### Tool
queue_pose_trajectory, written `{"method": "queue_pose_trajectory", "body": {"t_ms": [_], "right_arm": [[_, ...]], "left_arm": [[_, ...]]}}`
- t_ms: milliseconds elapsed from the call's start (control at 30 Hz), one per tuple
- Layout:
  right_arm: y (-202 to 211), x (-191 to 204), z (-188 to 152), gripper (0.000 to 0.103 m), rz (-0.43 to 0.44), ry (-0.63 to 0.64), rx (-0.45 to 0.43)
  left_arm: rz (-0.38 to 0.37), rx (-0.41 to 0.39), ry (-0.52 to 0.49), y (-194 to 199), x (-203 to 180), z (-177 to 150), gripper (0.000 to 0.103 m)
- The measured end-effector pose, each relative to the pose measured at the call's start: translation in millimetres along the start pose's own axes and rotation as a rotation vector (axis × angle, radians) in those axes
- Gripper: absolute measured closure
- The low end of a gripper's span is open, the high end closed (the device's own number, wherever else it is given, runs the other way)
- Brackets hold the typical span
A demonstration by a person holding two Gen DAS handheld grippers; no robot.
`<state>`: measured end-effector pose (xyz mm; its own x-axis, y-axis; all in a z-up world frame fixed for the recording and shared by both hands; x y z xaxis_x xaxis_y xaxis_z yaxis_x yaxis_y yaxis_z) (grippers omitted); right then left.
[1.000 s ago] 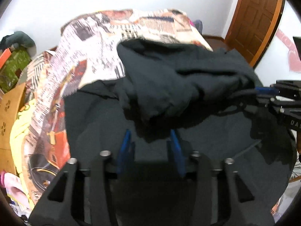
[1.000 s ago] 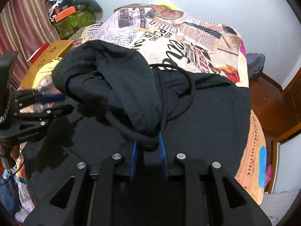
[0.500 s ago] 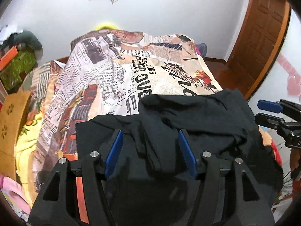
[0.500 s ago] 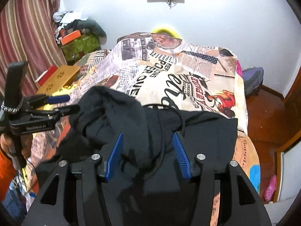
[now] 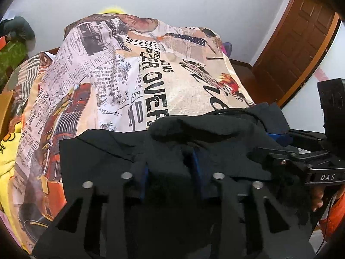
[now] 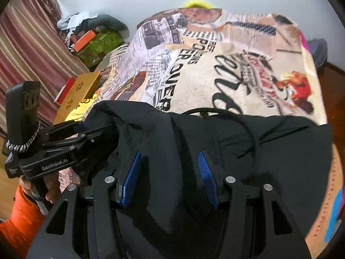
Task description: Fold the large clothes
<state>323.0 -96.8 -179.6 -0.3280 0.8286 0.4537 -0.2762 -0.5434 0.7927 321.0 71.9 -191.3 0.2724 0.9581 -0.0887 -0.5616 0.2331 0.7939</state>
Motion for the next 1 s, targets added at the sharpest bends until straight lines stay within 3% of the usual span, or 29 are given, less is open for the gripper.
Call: {"method": "queue_pose_trajectory", "body": {"t_ms": [67, 200, 333, 633, 867, 933, 1000], "right_arm": [[-2.6, 1.1, -2.1, 0.053, 0.013, 0.005, 0.013], [3.3, 5.3, -6.3, 0.078, 0.052, 0.014, 0.016], [17.7, 11.9, -14.3, 0.088, 0.07, 0.041, -0.004], [52.4, 39.9, -40.2, 0.091, 0.03, 0.127, -0.06], [59.2, 49.0, -70.5, 0.091, -0.008, 0.16, -0.057], [58.0, 52.0, -81.7, 0.091, -0.02, 0.173, -0.049], [57.4, 54.5, -90.5, 0.091, -0.036, 0.186, -0.042]], "left_arm": [[-0.004, -0.004, -0.008, 0.4, -1.9, -1.1, 0.08], [0.003, -0.02, -0.033, 12.0, -8.6, -4.7, 0.088], [-0.009, -0.042, -0.052, 31.3, -18.1, -9.4, 0.092], [-0.012, -0.104, -0.102, 83.0, -40.3, -33.4, 0.094], [-0.015, -0.055, -0.12, 96.4, -47.7, -68.6, 0.094], [-0.007, -0.029, -0.131, 99.0, -49.7, -81.8, 0.09], [0.008, -0.006, -0.135, 102.3, -49.1, -94.7, 0.078]]}}
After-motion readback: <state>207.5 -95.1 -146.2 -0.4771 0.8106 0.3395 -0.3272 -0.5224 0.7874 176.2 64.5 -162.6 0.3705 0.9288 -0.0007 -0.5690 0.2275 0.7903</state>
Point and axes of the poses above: each gripper's, at about its wrist camera, not at the fingertips, and y roughly against the way its jaws point, x to its left, z to its top, the point moved 4 cm from there along -y, roughly the way its jaws point, and after that the axes turned 13 degrees about -y, right-handed, at the moved point
